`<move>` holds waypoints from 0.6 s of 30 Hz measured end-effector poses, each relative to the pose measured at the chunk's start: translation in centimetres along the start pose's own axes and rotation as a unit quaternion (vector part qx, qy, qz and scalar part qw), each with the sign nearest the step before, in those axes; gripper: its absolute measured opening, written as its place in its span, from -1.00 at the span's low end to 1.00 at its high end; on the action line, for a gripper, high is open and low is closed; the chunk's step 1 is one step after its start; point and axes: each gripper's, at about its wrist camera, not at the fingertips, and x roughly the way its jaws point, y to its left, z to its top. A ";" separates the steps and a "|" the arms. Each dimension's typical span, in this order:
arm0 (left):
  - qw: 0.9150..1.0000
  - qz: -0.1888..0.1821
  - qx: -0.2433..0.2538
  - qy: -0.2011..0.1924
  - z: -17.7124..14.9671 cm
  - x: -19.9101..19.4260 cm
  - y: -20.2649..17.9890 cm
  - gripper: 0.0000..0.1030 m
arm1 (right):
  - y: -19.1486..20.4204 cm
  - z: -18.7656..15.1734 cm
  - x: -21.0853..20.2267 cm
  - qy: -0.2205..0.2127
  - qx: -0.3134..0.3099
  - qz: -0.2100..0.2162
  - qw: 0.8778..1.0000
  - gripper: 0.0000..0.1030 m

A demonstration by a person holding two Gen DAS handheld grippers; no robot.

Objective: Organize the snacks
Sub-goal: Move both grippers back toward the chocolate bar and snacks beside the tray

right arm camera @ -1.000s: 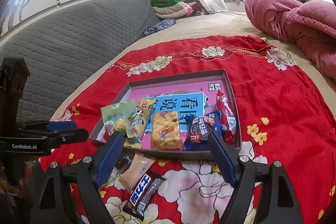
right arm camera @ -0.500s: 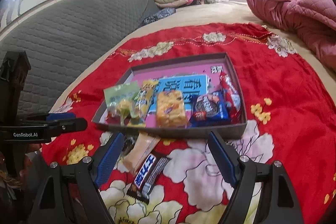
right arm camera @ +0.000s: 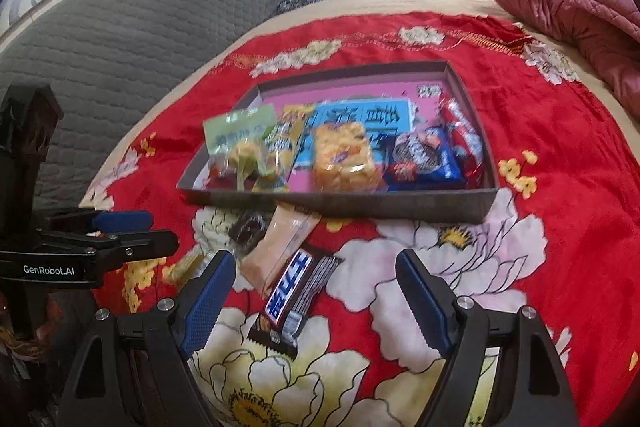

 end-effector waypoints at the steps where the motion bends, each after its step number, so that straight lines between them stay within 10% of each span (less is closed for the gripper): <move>1: 1.000 -0.001 -0.001 0.004 -0.1 0.2 0.0 0.29 | 0.2 -0.2 0.2 0.006 -0.005 0.000 1.000 0.58; 18: 0.999 -0.009 -0.011 0.050 -1.1 2.9 0.1 0.29 | 1.8 -1.5 4.2 0.075 -0.045 -0.033 0.996 0.58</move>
